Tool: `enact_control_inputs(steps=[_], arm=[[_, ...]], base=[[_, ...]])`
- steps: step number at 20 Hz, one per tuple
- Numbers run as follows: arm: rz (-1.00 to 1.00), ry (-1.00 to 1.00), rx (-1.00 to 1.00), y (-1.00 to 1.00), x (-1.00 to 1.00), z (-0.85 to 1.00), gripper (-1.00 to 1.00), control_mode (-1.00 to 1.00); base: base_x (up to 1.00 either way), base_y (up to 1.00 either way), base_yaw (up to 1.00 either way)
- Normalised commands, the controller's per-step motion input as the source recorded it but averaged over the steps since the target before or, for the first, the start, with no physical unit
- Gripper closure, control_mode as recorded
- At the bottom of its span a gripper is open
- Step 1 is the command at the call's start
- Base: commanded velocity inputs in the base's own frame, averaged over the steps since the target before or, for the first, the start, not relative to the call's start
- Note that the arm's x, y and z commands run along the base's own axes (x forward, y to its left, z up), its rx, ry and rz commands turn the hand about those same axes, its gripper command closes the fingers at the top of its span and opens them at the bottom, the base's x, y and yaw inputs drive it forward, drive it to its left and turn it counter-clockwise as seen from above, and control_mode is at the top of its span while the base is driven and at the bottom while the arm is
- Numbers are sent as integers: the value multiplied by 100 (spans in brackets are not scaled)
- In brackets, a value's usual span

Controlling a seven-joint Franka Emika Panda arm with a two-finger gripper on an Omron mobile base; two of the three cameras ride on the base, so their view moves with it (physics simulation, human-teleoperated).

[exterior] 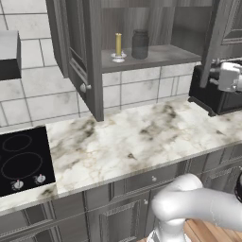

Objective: Pick the jar and candle from the dining table and place them in the open cabinet. Close the cabinet after placing the objects.

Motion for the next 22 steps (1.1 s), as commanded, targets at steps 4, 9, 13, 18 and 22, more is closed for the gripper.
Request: enact_control_inputs(steps=[4, 9, 13, 18, 22], arm=[[-15, -3, -27, 40, 57, 0, -100, -100], [-17, -4, -22, 38, 44, 0, -100, -100], [-19, -5, -17, 38, 38, 0, -100, -100], [-19, -3, -15, 38, 38, 0, -100, -100], [-19, 0, -18, 40, 43, -12, -100, -100]], base=[[0, 0, 0], [0, 0, 0], [0, 0, 0], [0, 0, 0], [0, 0, 0]])
